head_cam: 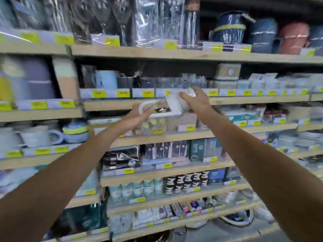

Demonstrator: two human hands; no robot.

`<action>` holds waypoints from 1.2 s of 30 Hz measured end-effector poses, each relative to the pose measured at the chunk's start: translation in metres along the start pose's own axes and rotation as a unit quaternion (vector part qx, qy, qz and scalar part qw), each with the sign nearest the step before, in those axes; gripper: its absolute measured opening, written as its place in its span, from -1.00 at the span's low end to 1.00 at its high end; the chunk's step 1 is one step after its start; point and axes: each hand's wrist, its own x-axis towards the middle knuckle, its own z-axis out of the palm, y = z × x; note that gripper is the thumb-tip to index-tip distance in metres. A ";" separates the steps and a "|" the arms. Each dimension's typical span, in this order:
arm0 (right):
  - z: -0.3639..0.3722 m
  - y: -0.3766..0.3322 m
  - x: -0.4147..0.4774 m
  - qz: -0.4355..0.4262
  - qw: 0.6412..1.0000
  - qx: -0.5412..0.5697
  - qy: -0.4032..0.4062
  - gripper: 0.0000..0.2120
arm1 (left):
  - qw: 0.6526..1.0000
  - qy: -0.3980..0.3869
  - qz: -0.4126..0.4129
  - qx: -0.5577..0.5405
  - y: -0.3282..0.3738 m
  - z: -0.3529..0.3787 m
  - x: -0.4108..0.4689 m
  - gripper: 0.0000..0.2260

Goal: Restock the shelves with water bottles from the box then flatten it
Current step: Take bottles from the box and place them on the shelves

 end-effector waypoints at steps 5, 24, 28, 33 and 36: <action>0.091 -0.083 -0.014 -0.038 0.996 0.077 -0.019 -0.59 | 0.997 0.032 0.061 0.033 -0.015 -0.112 -0.046 -0.01; 0.403 -0.315 -0.119 -0.175 0.922 0.230 -0.260 -0.18 | 0.923 0.370 0.093 -0.049 -0.057 -0.388 -0.153 -0.31; 0.444 -0.342 -0.114 -0.207 0.929 0.206 -0.228 -0.10 | 0.929 0.347 0.100 -0.075 -0.066 -0.428 -0.147 -0.26; 0.476 -0.381 -0.097 -0.253 0.912 0.243 -0.214 -0.26 | 0.959 0.262 0.094 -0.046 -0.064 -0.484 -0.128 -0.25; 0.499 -0.397 -0.093 -0.312 0.897 0.239 -0.204 -0.17 | 0.952 0.300 0.057 0.017 -0.054 -0.530 -0.109 -0.50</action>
